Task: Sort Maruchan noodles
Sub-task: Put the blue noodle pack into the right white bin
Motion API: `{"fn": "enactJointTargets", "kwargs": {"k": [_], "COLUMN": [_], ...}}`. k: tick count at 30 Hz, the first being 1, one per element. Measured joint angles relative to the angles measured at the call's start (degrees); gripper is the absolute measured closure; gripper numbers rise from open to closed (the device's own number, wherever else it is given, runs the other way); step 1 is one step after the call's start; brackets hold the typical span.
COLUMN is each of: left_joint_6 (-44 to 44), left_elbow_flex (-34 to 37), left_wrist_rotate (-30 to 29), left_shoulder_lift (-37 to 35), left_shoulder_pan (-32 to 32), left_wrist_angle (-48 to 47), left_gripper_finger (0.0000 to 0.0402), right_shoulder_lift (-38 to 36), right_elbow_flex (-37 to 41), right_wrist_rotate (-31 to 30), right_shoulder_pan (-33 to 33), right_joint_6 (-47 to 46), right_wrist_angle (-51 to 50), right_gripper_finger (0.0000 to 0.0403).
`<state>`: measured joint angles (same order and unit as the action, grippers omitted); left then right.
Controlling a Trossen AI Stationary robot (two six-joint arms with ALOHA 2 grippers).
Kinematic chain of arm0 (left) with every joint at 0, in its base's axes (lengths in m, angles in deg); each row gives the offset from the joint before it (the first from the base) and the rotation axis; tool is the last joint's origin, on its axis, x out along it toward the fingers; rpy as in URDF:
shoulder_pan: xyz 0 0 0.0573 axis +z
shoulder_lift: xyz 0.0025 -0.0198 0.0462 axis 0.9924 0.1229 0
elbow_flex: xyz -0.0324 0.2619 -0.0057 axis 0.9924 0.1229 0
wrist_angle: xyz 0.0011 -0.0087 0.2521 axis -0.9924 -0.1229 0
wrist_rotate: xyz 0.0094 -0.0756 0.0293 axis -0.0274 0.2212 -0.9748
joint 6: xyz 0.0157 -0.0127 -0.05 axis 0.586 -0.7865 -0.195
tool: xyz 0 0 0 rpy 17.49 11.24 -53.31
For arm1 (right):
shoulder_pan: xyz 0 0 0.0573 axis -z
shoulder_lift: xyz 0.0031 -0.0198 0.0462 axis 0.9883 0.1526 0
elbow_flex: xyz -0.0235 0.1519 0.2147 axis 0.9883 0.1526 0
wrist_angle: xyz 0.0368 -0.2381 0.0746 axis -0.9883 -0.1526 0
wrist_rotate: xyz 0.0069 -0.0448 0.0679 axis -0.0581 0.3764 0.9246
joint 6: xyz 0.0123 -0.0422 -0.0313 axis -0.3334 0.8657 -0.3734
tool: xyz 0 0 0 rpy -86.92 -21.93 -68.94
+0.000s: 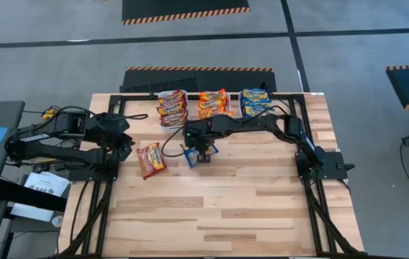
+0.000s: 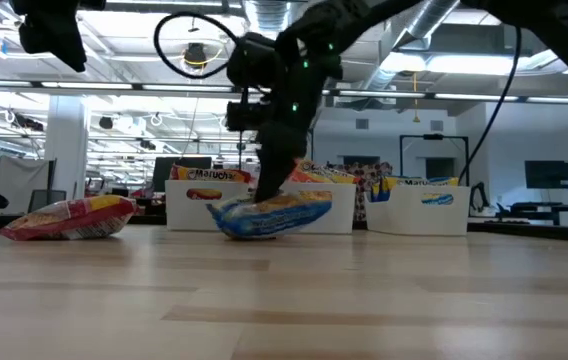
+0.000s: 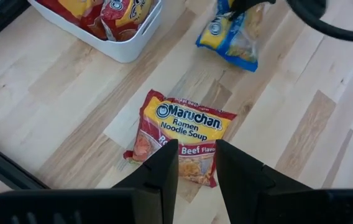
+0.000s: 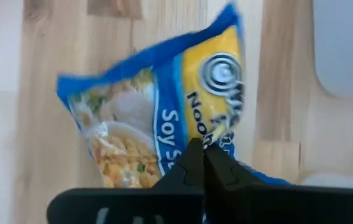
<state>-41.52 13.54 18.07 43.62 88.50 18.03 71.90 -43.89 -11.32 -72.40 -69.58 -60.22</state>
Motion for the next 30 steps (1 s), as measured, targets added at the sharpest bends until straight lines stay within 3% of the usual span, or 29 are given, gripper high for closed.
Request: {"fn": "enactJointTargets", "kwargs": {"k": [8,16,30], "left_joint_6": [0.4,1.4,0.7], "left_elbow_flex": [0.0,0.0,0.0], "left_wrist_rotate": [0.0,0.0,-0.2], "left_shoulder_lift": [0.0,0.0,0.0], "left_shoulder_pan": [0.0,0.0,0.0], "left_wrist_angle": [-0.8,-0.9,-0.4], "left_gripper_finger": [0.031,0.031,0.031], "right_shoulder_lift": [-0.6,-4.7,-17.8], "right_elbow_flex": [-10.2,-12.0,-12.0], "right_wrist_rotate": [-4.8,-6.9,-27.3], "right_shoulder_pan": [-2.5,-3.9,-0.7], "right_joint_6": [-6.5,-13.1,-17.5], "right_wrist_angle": [-13.6,-18.7,-38.9], "right_gripper_finger": [0.0398,0.0398,0.0398]}}
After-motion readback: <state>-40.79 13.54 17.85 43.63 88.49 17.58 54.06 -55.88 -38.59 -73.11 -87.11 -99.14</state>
